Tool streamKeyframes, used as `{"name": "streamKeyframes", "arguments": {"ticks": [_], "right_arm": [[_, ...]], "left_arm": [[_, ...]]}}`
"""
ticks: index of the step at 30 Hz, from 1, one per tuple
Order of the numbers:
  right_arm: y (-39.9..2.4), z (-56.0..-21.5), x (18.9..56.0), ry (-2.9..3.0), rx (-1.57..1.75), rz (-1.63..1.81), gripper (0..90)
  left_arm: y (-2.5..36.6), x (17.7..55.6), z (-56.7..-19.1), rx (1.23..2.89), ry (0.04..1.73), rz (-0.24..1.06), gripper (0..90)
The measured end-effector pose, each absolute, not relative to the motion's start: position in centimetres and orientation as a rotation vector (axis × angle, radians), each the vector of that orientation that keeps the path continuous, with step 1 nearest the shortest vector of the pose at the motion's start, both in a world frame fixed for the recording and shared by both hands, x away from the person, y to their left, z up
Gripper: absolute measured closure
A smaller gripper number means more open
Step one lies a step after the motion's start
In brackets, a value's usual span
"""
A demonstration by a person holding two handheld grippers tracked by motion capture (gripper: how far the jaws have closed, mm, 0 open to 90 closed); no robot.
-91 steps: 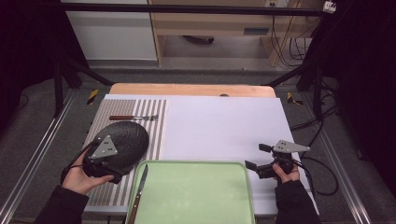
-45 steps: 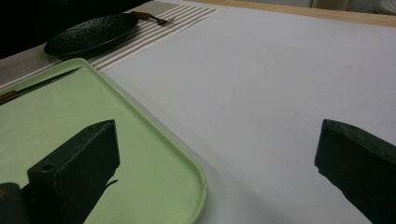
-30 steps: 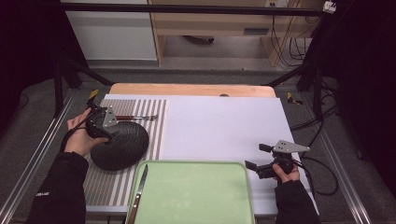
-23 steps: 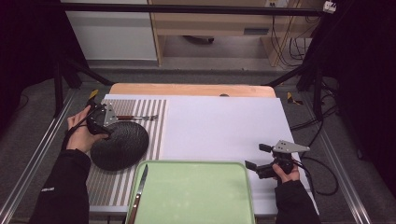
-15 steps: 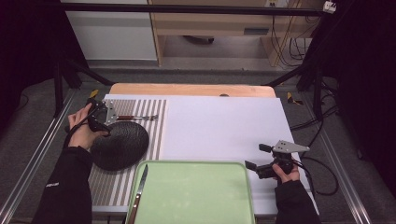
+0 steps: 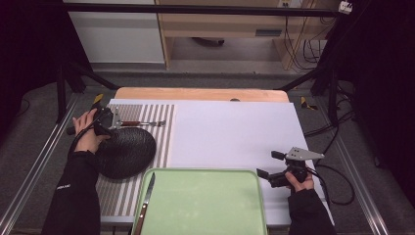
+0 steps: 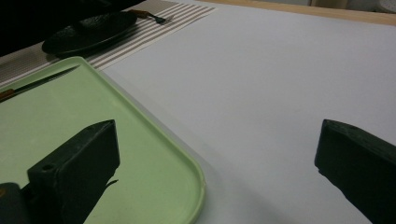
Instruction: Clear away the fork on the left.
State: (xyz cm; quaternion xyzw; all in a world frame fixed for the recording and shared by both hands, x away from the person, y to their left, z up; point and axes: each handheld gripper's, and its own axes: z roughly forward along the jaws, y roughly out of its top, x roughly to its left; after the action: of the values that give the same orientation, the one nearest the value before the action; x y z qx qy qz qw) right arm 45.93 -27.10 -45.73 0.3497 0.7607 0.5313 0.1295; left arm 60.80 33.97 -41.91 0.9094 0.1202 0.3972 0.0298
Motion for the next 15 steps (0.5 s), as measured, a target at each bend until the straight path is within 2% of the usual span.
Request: {"name": "streamKeyframes", "arguments": {"ticks": [6,15], "right_arm": [[-27.1,-45.7,45.9,2.210,1.017,1.543,0.3],[-27.1,-45.7,45.9,2.210,1.017,1.542,0.3]], "left_arm": [[34.2,61.2,-42.5,2.822,0.299,1.267,26.4],[34.4,61.8,-43.5,2.861,0.224,1.265,33.0]]}}
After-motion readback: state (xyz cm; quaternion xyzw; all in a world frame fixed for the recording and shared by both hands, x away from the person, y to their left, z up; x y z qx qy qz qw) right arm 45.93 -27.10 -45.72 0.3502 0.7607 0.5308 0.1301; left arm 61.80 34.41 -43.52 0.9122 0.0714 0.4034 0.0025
